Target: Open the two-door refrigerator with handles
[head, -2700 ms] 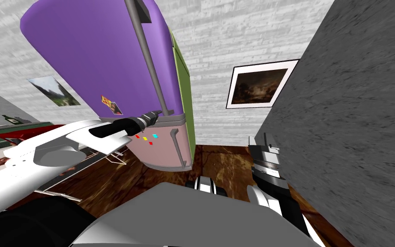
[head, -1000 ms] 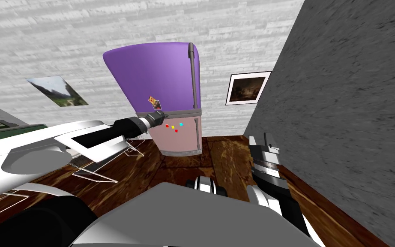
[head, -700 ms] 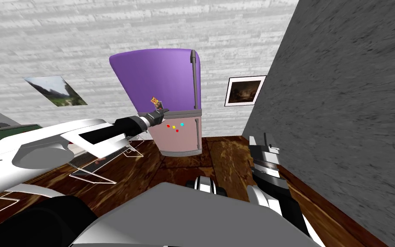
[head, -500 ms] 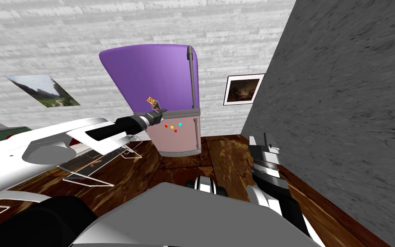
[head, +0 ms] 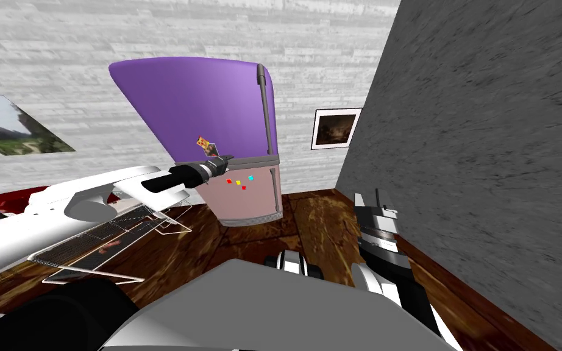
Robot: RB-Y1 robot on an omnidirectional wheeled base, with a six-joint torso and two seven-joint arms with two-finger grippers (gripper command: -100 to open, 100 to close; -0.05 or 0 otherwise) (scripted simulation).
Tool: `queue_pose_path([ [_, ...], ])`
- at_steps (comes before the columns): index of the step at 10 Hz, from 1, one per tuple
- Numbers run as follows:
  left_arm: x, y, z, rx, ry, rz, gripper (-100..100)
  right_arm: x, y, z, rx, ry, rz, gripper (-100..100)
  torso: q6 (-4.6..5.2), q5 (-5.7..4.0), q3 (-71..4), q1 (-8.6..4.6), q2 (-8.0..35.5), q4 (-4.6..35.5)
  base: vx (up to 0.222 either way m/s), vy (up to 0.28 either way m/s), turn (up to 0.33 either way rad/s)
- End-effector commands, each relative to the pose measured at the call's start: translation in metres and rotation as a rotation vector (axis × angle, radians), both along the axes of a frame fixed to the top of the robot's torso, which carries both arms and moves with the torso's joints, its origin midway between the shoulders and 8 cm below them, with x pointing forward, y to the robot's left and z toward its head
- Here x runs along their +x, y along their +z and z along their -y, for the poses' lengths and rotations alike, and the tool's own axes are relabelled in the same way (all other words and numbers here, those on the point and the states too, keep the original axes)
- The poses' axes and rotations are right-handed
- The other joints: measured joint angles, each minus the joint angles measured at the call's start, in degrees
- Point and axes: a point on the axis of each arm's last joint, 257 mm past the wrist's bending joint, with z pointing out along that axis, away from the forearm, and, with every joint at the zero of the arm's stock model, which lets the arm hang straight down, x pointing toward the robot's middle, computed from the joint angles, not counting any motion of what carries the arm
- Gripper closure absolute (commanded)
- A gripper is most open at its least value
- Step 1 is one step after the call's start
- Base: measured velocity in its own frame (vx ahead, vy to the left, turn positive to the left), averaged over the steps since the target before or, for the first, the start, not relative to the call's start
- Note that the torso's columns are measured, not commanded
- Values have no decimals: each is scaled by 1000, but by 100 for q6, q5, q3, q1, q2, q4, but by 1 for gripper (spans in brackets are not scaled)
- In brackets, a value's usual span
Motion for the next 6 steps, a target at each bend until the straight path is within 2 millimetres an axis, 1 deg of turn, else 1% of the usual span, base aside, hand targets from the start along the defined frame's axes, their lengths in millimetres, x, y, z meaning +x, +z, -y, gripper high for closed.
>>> queue_pose_path([
  [1,10,-2,-18,-3,33,-5,-100,0,0,0,0,0,0,0,1,0,-2,-1,-3,-1,-1,-12,-218],
  [4,19,-7,-33,3,57,-12,-100,0,0,0,0,0,0,0,0,0,0,0,-1,0,1,-11,-191],
  [5,25,-10,-42,10,72,-18,-100,0,0,0,0,0,0,0,1,1,0,0,0,0,1,-17,-358],
  [6,28,-12,-47,14,80,-20,-100,0,0,0,0,0,0,0,4,0,-1,-2,-1,-1,1,-16,-260],
])
